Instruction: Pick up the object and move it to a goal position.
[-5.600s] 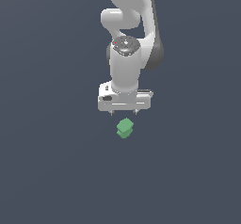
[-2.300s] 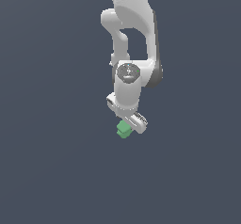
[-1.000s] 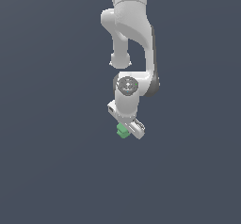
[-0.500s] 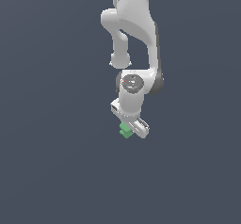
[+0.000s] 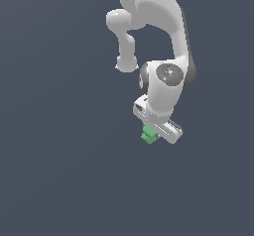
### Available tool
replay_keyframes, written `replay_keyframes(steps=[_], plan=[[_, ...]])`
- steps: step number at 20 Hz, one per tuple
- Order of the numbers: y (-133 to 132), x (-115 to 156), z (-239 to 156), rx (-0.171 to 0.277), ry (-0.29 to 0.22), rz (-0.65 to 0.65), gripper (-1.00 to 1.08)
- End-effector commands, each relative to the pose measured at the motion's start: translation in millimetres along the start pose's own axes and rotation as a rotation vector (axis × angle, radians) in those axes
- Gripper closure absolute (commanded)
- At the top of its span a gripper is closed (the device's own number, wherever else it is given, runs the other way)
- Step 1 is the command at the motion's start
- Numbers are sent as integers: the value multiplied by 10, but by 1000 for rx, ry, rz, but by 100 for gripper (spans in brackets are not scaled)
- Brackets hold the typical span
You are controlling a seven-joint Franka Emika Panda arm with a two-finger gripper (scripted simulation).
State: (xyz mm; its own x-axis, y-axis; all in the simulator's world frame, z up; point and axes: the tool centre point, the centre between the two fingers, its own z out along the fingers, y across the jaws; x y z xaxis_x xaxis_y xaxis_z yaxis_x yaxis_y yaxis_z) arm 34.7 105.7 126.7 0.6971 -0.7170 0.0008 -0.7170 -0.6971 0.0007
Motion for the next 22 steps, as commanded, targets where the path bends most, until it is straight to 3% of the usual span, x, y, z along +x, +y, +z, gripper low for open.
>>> replay_keyframes(steps=[1, 11, 22], plan=[[-184, -115, -189, 0, 0, 0, 108], [-770, -445, -757, 0, 0, 0, 108], [-947, -525, -910, 1, -1, 0, 108]])
